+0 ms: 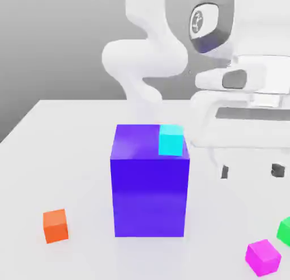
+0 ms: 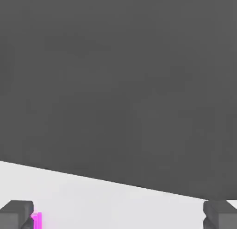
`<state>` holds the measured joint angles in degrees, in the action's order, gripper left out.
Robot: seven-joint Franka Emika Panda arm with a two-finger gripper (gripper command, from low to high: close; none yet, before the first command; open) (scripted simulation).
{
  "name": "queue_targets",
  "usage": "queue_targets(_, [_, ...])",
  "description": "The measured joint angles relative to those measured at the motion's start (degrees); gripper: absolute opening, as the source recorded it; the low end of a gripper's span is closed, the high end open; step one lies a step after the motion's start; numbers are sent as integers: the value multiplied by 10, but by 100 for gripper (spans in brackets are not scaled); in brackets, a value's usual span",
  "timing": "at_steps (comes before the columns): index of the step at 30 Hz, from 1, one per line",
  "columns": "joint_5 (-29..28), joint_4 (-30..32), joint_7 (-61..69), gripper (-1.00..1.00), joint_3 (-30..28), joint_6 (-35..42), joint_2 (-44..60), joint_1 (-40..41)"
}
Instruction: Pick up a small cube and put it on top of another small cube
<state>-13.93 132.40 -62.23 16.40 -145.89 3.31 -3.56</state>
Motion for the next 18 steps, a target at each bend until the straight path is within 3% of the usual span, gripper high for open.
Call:
queue_targets(8, [-5,4,-26,0,22,-54,157,-41])
queue_targets(12, [-45,-12,-57,0,-6,-109,240,-69])
queue_targets(13, [-54,-16,-65,-100,-17,-123,259,-78])
queue_targets(18, [-54,-16,-65,-100,-17,-123,259,-78])
